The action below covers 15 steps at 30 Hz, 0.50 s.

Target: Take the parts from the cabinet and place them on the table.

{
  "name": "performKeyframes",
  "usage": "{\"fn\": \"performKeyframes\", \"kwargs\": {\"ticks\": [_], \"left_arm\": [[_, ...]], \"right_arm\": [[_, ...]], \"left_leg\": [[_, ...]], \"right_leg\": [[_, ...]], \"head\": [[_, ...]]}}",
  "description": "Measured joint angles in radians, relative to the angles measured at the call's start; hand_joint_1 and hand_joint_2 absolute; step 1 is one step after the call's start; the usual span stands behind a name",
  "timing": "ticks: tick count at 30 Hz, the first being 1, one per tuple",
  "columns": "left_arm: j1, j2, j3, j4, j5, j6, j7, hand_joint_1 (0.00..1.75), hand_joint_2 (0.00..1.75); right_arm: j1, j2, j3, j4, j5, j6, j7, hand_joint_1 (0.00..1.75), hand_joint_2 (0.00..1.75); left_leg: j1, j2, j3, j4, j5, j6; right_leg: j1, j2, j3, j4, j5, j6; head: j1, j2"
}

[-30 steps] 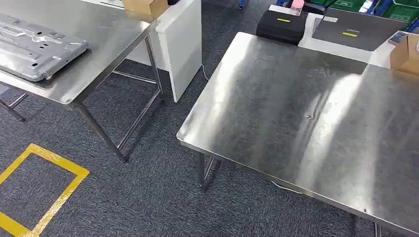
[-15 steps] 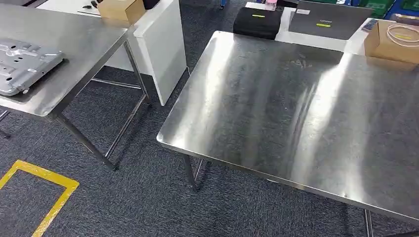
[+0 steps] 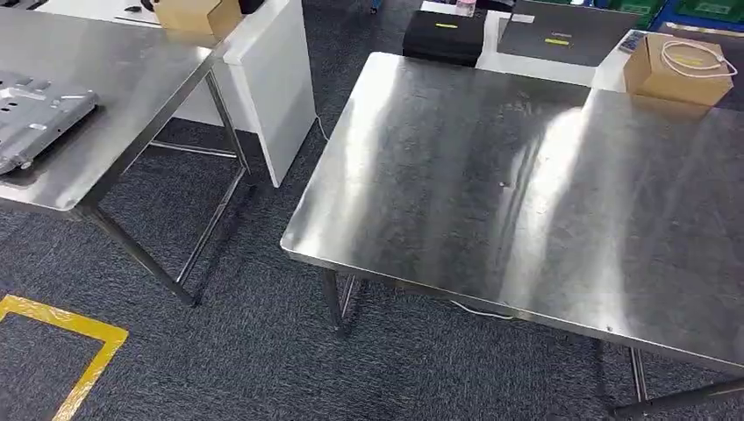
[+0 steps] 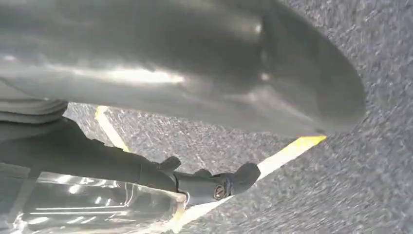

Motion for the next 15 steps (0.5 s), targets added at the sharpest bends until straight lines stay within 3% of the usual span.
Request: {"fn": "performKeyframes", "kwargs": {"ticks": [2,3,4,6,7,8,9,10,12,13,14,15], "left_arm": [[0.000,0.000,0.000,0.000,0.004,0.000,-0.003,0.00,0.00],[0.001,0.000,0.000,0.000,0.009,0.003,-0.005,0.00,0.00],[0.002,0.000,0.001,0.000,0.011,0.005,-0.008,0.00,0.00],[0.004,0.000,0.001,0.000,0.012,0.006,-0.009,0.00,0.00],[0.004,0.000,0.002,0.000,0.012,0.007,-0.010,0.00,0.00],[0.004,0.000,0.002,0.000,0.013,0.007,-0.010,0.00,0.00],[0.004,0.000,0.002,0.000,0.013,0.007,-0.010,0.00,0.00],[0.006,0.000,0.003,0.000,0.013,0.007,-0.010,0.00,0.00],[0.009,0.000,0.004,0.000,0.013,0.007,-0.010,0.00,0.00],[0.011,0.000,0.006,0.000,0.013,0.007,-0.010,0.00,0.00],[0.013,0.000,0.008,0.000,0.014,0.007,-0.013,0.00,0.00],[0.015,0.000,0.010,0.000,0.015,0.008,-0.019,0.00,0.00]], "right_arm": [[-0.002,-0.002,0.001,0.000,0.001,0.000,0.000,0.00,0.00],[-0.004,-0.002,0.002,0.000,0.001,0.000,0.001,0.00,0.00],[-0.004,-0.002,0.003,0.000,0.002,0.000,0.001,0.00,0.00],[-0.002,-0.003,0.003,0.000,0.003,0.000,0.001,0.00,0.00],[-0.002,-0.003,0.003,0.000,0.002,0.000,0.002,0.00,0.00],[-0.002,-0.003,0.003,0.001,0.002,0.000,0.002,0.00,0.00],[-0.002,-0.003,0.003,0.001,0.002,0.000,0.002,0.00,0.00],[-0.003,-0.003,0.003,0.002,0.003,0.000,0.002,0.00,0.00],[-0.002,-0.003,0.003,0.002,0.003,0.000,0.002,0.00,0.00],[-0.002,-0.003,0.003,0.002,0.003,0.000,0.002,0.00,0.00],[-0.002,-0.004,0.003,0.003,0.003,0.000,0.004,0.00,0.00],[-0.002,-0.004,0.003,0.003,0.003,-0.001,0.007,0.00,0.00]], "left_leg": [[-0.002,0.005,0.000,0.007,-0.001,-0.005],[-0.013,0.008,-0.001,0.013,-0.007,-0.014],[-0.011,0.010,-0.001,0.013,-0.009,-0.021],[-0.008,0.014,0.000,0.013,-0.006,-0.032],[-0.006,0.018,-0.001,0.017,-0.008,-0.036],[0.000,0.009,-0.006,0.030,-0.019,-0.041],[0.001,0.003,-0.012,0.049,-0.038,-0.046],[0.007,-0.006,-0.046,0.137,-0.098,-0.055],[0.010,-0.012,-0.110,0.286,-0.169,-0.064],[0.010,-0.012,-0.128,0.322,-0.177,-0.065],[0.011,-0.012,-0.129,0.320,-0.162,-0.063],[0.011,-0.013,-0.108,0.272,-0.125,-0.058]], "right_leg": [[-0.003,-0.028,0.105,-0.188,0.056,0.010],[0.003,-0.038,0.107,-0.211,0.064,0.001],[0.002,-0.027,0.104,-0.210,0.066,-0.010],[0.006,-0.023,0.101,-0.207,0.066,-0.021],[-0.006,-0.019,0.104,-0.211,0.072,-0.029],[-0.011,-0.015,0.115,-0.211,0.074,-0.033],[-0.011,-0.012,0.113,-0.211,0.075,-0.036],[-0.008,-0.008,0.113,-0.209,0.079,-0.043],[0.000,-0.002,0.111,-0.207,0.078,-0.045],[0.002,0.002,0.109,-0.204,0.078,-0.046],[0.004,0.008,0.108,-0.202,0.077,-0.046],[0.007,0.015,0.108,-0.200,0.077,-0.047]], "head": [[0.001,0.000],[0.000,0.000],[-0.005,0.000],[-0.003,0.000],[-0.004,0.000],[-0.003,0.000],[-0.005,0.000],[-0.013,0.000],[-0.012,0.000],[-0.012,0.000],[-0.012,0.000],[-0.012,0.000]]}}
